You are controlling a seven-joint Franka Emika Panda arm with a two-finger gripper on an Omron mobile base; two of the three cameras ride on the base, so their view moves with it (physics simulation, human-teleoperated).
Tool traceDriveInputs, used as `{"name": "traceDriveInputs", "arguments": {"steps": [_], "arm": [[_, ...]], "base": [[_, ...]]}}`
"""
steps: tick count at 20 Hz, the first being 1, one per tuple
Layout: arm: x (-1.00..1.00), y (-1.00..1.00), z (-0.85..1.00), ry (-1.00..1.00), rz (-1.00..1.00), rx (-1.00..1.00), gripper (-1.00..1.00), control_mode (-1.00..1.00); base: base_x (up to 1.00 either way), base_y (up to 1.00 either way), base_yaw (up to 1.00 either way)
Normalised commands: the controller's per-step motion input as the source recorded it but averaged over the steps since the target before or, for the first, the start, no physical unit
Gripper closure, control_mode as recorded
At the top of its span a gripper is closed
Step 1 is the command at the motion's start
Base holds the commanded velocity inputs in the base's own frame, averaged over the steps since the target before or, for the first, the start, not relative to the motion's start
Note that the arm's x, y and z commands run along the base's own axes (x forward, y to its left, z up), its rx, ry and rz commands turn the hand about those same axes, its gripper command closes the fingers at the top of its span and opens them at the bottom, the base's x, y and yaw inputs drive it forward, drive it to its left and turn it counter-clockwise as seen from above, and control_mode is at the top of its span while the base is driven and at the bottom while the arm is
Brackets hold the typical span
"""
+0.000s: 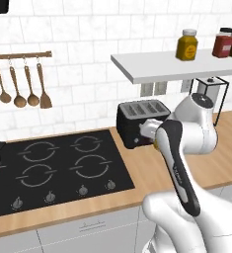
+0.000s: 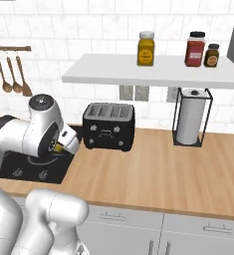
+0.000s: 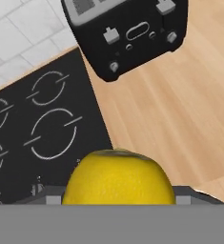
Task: Put the carrot and lemon in the pot. Retrieve the spatula and lightly stir the vegetables in the pot.
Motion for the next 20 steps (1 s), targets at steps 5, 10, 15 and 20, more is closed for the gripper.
{"name": "traceDriveInputs", "arguments": {"steps": [5,10,15,20], "arm": [[0.0,0.0,0.0,0.0,0.0,0.0,1.0,-1.0],[0.0,0.0,0.0,0.0,0.0,0.0,1.0,-1.0],[0.0,0.0,0.0,0.0,0.0,0.0,1.0,1.0],[0.0,0.0,0.0,0.0,0.0,0.0,1.0,1.0]], "base": [[0.0,0.0,0.0],[0.0,0.0,0.0],[-0.02,0.41,0.0],[-0.17,1.0,0.0]]}}
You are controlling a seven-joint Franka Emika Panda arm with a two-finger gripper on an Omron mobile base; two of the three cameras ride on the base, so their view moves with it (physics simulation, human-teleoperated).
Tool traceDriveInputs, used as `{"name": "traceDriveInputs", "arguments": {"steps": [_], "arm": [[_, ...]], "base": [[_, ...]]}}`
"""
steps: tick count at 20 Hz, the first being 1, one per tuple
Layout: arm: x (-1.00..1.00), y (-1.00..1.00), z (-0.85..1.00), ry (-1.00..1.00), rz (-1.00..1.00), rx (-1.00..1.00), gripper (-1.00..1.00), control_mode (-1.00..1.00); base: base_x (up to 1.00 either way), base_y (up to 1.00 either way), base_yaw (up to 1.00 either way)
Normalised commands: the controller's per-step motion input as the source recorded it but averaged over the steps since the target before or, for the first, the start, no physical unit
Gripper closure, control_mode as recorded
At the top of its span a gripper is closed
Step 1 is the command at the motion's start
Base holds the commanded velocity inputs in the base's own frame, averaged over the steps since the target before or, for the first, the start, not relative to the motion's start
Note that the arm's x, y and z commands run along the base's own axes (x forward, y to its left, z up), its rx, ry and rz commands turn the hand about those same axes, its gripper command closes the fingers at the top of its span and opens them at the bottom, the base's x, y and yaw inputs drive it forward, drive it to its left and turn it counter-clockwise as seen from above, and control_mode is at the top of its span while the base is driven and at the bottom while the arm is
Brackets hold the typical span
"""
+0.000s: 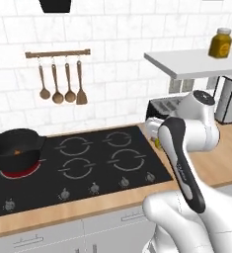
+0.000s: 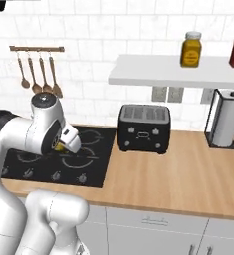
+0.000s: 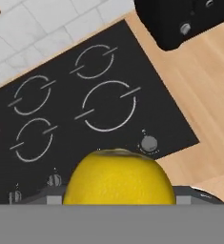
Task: Put the carrot and lemon in the pot. Retrieve the spatula and lightly stir the vegetables in the pot.
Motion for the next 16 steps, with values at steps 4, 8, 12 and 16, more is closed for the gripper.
{"name": "traceDriveInputs", "arguments": {"steps": [4,8,12,16], "arm": [[0.0,0.0,0.0,0.0,0.0,0.0,1.0,1.0],[0.0,0.0,0.0,0.0,0.0,0.0,1.0,1.0],[0.0,0.0,0.0,0.0,0.0,0.0,1.0,1.0],[0.0,0.0,0.0,0.0,0.0,0.0,1.0,1.0]], "base": [[-0.14,1.0,0.0],[0.0,1.0,0.0],[0.0,1.0,0.0],[0.14,0.86,-0.04]]}}
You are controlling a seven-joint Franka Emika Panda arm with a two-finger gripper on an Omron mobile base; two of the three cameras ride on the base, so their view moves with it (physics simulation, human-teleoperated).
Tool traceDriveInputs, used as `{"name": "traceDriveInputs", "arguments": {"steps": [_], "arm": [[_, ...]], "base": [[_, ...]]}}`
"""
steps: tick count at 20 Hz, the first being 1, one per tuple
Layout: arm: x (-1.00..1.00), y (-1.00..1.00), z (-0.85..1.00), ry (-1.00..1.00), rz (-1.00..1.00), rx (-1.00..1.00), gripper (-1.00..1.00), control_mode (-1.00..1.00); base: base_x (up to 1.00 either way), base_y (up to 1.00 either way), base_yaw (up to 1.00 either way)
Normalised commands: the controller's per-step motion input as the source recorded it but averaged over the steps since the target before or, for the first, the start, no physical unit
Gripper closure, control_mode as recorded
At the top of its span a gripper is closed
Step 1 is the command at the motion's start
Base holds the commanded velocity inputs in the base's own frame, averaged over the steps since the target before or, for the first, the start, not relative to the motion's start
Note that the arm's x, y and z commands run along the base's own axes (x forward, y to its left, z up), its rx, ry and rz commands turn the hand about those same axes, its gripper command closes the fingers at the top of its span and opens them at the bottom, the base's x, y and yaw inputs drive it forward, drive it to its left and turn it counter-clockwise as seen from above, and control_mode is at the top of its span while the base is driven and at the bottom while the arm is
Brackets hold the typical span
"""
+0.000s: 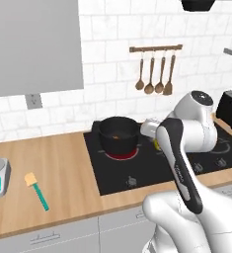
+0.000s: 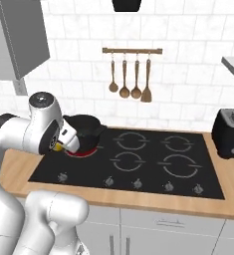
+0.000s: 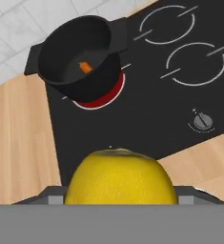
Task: Put the carrot and lemon in the pot. Retrieve the spatula and lightly stir the vegetables in the pot.
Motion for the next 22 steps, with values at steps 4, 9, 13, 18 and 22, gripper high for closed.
{"name": "traceDriveInputs", "arguments": {"steps": [4,9,13,18,22], "arm": [[0.0,0.0,0.0,0.0,0.0,0.0,1.0,1.0],[0.0,0.0,0.0,0.0,0.0,0.0,1.0,1.0],[0.0,0.0,0.0,0.0,0.0,0.0,1.0,1.0],[0.03,0.0,0.0,0.01,0.0,0.0,1.0,-1.0],[0.52,0.0,0.0,0.1,0.0,0.0,1.0,-1.0]], "base": [[0.16,0.58,-0.06],[0.0,0.0,0.0],[0.32,0.02,0.0],[0.07,0.01,0.0],[0.0,0.0,0.0]]}}
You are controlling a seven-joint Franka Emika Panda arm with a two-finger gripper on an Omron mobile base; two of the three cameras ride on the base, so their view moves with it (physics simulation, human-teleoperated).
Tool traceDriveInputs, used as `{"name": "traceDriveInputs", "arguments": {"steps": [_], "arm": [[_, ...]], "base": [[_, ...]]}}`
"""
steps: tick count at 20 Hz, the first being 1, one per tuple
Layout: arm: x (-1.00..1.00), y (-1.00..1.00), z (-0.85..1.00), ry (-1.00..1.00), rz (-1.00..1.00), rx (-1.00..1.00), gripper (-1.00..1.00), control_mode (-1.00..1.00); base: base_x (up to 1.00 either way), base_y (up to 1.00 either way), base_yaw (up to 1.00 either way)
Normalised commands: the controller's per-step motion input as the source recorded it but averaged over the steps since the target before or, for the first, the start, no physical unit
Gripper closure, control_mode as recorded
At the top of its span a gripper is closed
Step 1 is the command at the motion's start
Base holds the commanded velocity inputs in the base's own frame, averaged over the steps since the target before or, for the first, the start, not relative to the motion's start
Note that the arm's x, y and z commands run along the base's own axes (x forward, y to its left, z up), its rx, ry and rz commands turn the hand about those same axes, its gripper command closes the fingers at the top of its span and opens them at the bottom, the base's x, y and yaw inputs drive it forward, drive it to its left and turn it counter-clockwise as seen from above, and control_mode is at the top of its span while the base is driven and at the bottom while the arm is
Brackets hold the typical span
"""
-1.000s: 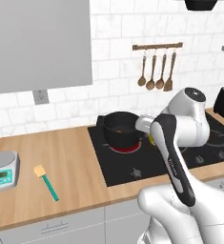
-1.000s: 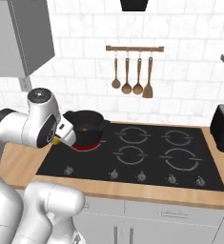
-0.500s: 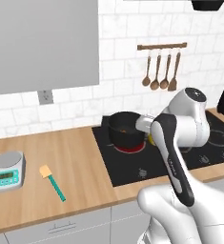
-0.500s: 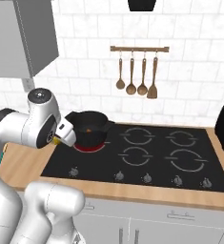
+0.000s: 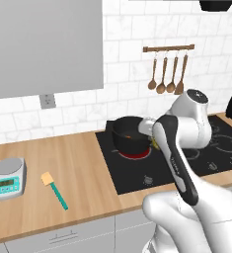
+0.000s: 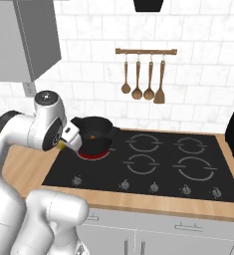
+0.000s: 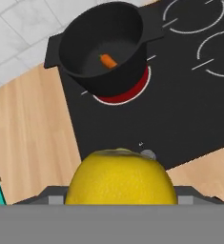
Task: Put the carrot and lemon in the pot. Retrieve the spatula and lightly stir the vegetables in the pot.
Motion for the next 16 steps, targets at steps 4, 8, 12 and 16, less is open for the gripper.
{"name": "traceDriveInputs", "arguments": {"steps": [4,8,12,16], "arm": [[0.91,0.0,0.0,0.07,0.0,0.0,1.0,-1.0],[0.96,0.0,0.0,0.15,0.01,0.0,1.0,-1.0],[1.0,-0.1,-0.11,0.16,0.0,-0.01,1.0,-1.0],[0.91,-0.01,-0.34,0.11,0.0,-0.05,1.0,-1.0]], "base": [[0.0,0.0,0.0],[0.0,0.0,0.0],[0.0,0.0,0.0],[0.0,0.0,0.0]]}}
